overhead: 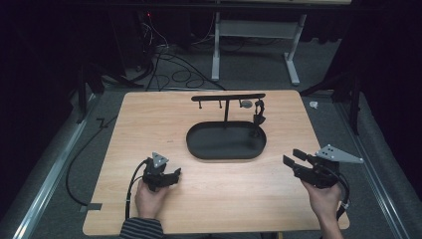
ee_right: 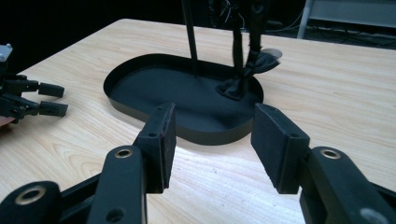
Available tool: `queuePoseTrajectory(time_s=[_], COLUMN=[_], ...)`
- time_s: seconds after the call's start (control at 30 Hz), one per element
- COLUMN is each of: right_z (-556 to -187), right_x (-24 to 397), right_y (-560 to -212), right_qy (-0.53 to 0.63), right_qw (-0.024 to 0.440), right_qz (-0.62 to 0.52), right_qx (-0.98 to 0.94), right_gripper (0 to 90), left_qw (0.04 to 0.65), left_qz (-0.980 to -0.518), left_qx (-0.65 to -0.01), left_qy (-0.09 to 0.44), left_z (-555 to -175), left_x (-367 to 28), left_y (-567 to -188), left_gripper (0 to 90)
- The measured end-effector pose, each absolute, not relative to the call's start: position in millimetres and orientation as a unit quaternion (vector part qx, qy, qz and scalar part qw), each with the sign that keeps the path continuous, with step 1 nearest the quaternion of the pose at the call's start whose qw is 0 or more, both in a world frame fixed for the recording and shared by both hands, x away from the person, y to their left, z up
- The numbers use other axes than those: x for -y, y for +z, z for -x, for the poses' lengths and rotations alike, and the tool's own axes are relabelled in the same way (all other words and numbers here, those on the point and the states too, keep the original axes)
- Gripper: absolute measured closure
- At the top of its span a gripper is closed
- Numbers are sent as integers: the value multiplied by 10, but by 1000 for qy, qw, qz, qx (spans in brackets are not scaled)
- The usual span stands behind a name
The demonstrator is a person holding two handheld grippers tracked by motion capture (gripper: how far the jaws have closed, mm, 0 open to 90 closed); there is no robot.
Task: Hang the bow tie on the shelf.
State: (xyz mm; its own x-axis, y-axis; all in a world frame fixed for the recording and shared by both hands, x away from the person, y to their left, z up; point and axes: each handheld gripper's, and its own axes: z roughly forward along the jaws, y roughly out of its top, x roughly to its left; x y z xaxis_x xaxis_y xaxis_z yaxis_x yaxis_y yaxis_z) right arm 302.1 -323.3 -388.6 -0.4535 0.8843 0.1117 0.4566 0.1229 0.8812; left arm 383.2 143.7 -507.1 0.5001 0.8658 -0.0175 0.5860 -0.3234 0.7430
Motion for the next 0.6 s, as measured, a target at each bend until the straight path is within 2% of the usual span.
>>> queuePoseTrajectory(time_s=[0.6], right_z=[-3019], right_x=[3104], right_y=[-4045], right_qy=[462], right_qw=[200], right_qz=[-467], right_qx=[-727], right_gripper=[550], left_qw=[357], left_qz=[-789], left_qx=[-460], left_qy=[196], left_z=[-3831], left_x=[-1436], left_y=[-5072], left_gripper=[282])
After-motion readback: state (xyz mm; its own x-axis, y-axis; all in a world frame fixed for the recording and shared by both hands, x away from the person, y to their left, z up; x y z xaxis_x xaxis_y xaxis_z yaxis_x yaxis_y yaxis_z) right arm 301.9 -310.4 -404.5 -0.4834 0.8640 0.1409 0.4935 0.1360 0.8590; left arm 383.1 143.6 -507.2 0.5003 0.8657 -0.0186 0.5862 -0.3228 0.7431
